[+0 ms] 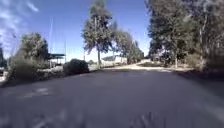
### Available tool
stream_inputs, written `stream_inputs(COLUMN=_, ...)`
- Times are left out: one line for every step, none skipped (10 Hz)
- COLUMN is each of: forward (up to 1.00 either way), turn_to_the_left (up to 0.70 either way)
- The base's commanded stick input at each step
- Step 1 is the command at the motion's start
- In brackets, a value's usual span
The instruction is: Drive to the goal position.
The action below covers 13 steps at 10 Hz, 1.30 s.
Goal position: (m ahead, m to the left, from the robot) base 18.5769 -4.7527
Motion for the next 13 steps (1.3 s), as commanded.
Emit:
stream_inputs(forward=1.00, turn_to_the_left=-0.40)
stream_inputs(forward=1.00, turn_to_the_left=-0.40)
stream_inputs(forward=1.00, turn_to_the_left=-0.40)
stream_inputs(forward=1.00, turn_to_the_left=-0.40)
stream_inputs(forward=1.00, turn_to_the_left=-0.40)
stream_inputs(forward=1.00, turn_to_the_left=-0.40)
stream_inputs(forward=1.00, turn_to_the_left=-0.25)
stream_inputs(forward=1.00, turn_to_the_left=0.00)
stream_inputs(forward=1.00, turn_to_the_left=0.00)
stream_inputs(forward=1.00, turn_to_the_left=0.00)
stream_inputs(forward=1.00, turn_to_the_left=0.00)
stream_inputs(forward=1.00, turn_to_the_left=0.00)
stream_inputs(forward=1.00, turn_to_the_left=0.00)
